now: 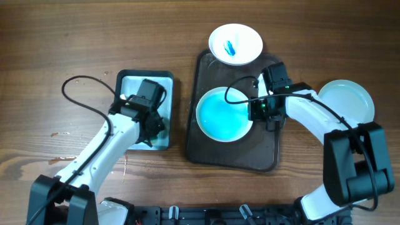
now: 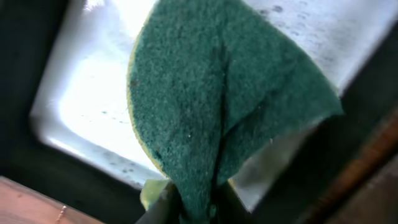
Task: Clean dirty plates on tray and stack at the side
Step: 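Return the sponge to the basin with the left gripper, then lift the plate with the right gripper and dip it in the basin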
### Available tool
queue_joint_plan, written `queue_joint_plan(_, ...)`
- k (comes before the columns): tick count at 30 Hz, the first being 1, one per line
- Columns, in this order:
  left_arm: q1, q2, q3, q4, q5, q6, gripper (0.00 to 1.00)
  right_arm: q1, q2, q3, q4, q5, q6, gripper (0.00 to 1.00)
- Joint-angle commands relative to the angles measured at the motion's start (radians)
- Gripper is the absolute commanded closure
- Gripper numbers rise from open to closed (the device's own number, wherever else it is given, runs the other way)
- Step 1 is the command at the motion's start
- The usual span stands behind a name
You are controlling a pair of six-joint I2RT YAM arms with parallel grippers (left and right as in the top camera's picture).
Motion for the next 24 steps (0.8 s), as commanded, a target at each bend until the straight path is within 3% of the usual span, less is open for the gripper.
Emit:
queue_joint_plan(1, 0.08, -0.035, 0.031, -0.016, 0.073, 0.077, 0.68, -0.002, -0.114, 0.019, -0.077, 0.005, 0.001, 0.96)
queue_joint_plan(6, 0.222, -0.152, 0.14, -0.139, 0.19, 0.155, 0.26, 0.025, -0.22, 0.179, -0.291, 0.066, 0.0, 0.96)
queue_joint_plan(9, 0.28, -0.229, 0.215, -0.209, 0.212, 0.155, 0.18, 0.091, -0.206, 0.309, -0.39, 0.123, 0.0, 0.96)
queue_joint_plan(11, 0.308, -0.281, 0.261, -0.256, 0.215, 0.154, 0.0, 0.14, -0.186, 0.382, -0.417, 0.14, 0.001, 0.96)
queue_joint_plan(15, 0.349, -0.413, 0.344, -0.319, 0.216, 0.154, 0.0, 0.274, -0.082, 0.564, -0.394, 0.221, 0.054, 0.96)
queue_joint_plan(19, 0.351, -0.552, 0.35, -0.323, 0.214, 0.154, 0.0, 0.379, 0.047, 0.671, -0.247, 0.28, 0.054, 0.96)
queue_joint_plan(24, 0.351, -0.646, 0.35, -0.323, 0.211, 0.154, 0.0, 0.489, 0.113, 0.674, -0.074, 0.46, 0.05, 0.96)
